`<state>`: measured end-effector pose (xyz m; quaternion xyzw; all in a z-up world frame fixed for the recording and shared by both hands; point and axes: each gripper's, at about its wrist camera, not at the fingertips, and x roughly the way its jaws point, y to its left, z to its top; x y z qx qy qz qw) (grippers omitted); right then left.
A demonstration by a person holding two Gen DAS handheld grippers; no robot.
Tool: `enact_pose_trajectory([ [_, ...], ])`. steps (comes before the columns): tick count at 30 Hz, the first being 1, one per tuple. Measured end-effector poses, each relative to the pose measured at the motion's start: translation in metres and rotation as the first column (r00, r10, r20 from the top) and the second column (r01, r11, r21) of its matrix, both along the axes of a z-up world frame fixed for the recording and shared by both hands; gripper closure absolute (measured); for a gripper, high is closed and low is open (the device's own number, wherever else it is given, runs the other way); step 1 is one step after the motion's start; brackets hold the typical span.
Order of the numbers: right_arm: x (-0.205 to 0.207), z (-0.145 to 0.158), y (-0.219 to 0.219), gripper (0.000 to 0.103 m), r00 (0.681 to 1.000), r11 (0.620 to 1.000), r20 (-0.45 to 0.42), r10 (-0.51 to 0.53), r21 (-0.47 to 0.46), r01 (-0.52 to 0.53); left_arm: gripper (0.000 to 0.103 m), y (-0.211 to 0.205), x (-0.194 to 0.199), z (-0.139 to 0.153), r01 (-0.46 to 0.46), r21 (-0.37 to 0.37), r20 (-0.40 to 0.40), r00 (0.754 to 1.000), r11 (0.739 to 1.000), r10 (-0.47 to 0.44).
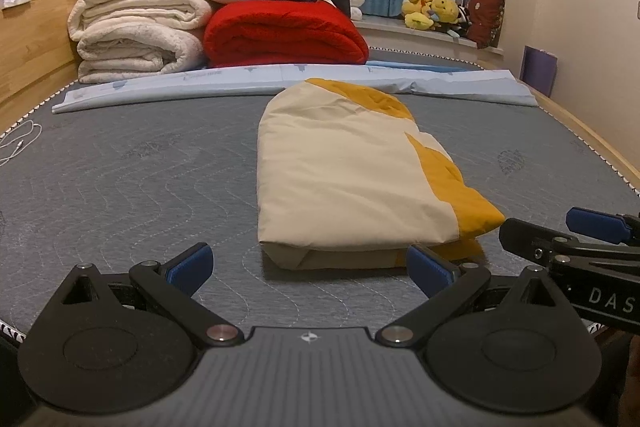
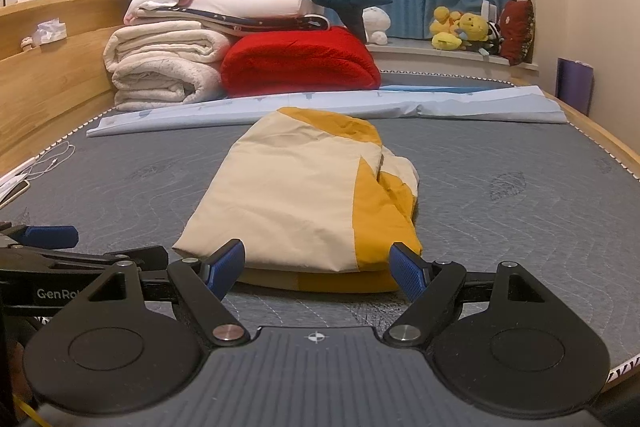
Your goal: Fold large clothes
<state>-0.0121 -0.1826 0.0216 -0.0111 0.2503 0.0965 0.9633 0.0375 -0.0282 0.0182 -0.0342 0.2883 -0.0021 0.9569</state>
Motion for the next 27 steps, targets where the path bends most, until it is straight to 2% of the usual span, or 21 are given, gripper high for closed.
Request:
enact_pose_trajectory([
  [27, 0.001, -0.0045, 0.0028, 0.023, 1.0, 1.0, -0.012, 0.001, 0.002, -0.001, 0.0, 0.0009, 0.0034, -0.0029, 0.005, -0.005, -0.009, 1.0, 1.0, -0.005],
])
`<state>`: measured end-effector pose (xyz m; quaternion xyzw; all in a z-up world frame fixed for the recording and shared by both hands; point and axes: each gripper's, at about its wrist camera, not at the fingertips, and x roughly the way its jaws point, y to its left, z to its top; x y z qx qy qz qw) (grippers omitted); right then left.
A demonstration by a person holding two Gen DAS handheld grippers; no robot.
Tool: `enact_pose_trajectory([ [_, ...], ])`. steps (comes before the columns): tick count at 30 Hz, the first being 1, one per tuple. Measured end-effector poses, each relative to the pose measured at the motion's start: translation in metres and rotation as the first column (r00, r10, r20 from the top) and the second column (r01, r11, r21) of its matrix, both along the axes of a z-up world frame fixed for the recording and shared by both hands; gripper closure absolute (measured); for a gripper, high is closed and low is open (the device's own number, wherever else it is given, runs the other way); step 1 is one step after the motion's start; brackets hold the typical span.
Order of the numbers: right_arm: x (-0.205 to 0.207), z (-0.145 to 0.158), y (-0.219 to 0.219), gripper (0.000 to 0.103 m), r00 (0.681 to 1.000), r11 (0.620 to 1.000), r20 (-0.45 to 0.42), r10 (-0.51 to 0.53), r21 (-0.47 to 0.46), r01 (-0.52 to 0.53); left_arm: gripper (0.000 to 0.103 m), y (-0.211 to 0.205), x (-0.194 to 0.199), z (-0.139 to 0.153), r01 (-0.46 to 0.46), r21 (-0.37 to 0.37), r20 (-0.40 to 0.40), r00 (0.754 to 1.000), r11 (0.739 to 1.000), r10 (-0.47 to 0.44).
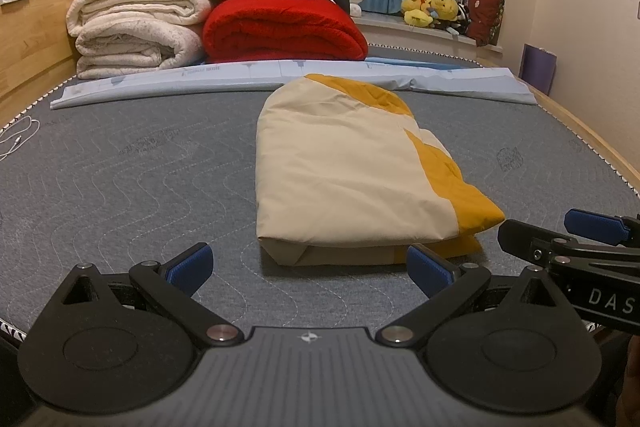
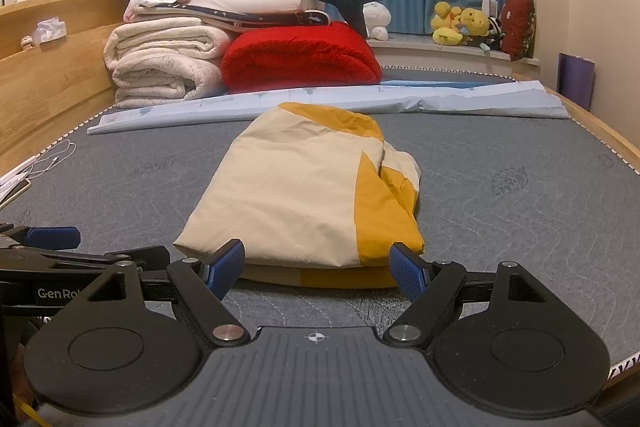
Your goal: Fold large clothes
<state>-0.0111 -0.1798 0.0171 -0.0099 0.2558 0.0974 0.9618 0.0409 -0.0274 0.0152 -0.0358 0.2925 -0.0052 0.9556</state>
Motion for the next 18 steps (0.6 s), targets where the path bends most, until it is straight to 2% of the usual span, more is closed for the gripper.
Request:
enact_pose_trajectory([
  [18, 0.0025, -0.0039, -0.0002, 0.023, 1.0, 1.0, -0.024, -0.008, 0.01, 0.008, 0.0, 0.0003, 0.0013, -0.0067, 0.005, 0.006, -0.006, 1.0, 1.0, -0.005],
])
